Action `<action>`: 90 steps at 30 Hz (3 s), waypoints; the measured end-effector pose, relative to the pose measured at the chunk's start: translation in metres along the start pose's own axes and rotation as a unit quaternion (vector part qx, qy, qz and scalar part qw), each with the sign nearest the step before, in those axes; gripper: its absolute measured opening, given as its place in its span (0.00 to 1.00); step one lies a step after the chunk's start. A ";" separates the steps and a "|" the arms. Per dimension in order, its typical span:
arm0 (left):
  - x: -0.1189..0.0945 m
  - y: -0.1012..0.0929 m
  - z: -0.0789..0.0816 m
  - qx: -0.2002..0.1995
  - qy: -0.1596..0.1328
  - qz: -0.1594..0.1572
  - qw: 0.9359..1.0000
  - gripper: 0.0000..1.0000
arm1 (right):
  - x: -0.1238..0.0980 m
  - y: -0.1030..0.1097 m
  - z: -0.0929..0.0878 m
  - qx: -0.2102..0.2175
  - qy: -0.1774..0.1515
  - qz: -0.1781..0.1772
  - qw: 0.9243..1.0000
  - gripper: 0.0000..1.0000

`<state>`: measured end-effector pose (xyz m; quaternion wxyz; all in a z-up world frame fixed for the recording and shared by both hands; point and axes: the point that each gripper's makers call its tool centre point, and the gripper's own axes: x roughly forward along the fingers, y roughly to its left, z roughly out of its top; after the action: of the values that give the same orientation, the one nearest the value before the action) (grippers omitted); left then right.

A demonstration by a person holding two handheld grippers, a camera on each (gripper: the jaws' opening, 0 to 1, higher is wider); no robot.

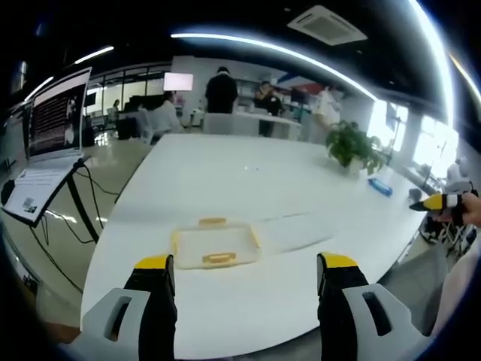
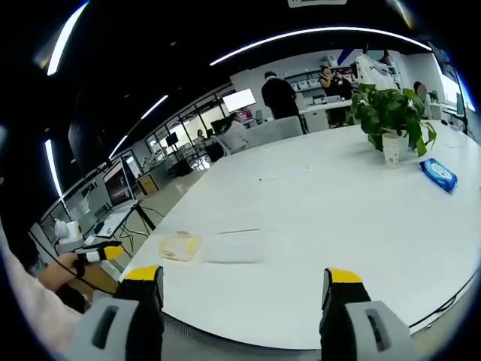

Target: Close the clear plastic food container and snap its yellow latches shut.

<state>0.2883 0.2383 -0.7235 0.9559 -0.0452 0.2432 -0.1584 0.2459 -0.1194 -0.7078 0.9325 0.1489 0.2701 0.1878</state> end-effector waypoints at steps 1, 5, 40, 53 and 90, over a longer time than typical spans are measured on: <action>0.000 0.000 0.000 -0.001 0.000 0.000 1.000 0.76 | 0.000 0.000 0.000 0.000 0.000 0.000 1.000 0.87; 0.000 0.001 -0.002 -0.001 0.001 0.001 1.000 0.76 | 0.000 0.000 -0.001 0.001 0.000 -0.001 1.000 0.87; 0.010 0.006 -0.004 -0.005 0.011 0.001 1.000 0.76 | 0.005 0.000 0.004 0.001 0.007 -0.006 1.000 0.87; 0.027 0.008 -0.005 -0.006 0.024 -0.008 1.000 0.76 | 0.029 0.000 0.005 0.003 0.023 -0.001 1.000 0.86; 0.100 0.011 0.044 0.045 0.012 -0.019 0.999 0.71 | 0.102 0.000 0.044 -0.017 0.019 0.024 0.999 0.83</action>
<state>0.3957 0.2162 -0.7318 0.9508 -0.0047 0.2466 -0.1875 0.3508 -0.0836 -0.7179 0.9250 0.1355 0.2806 0.2172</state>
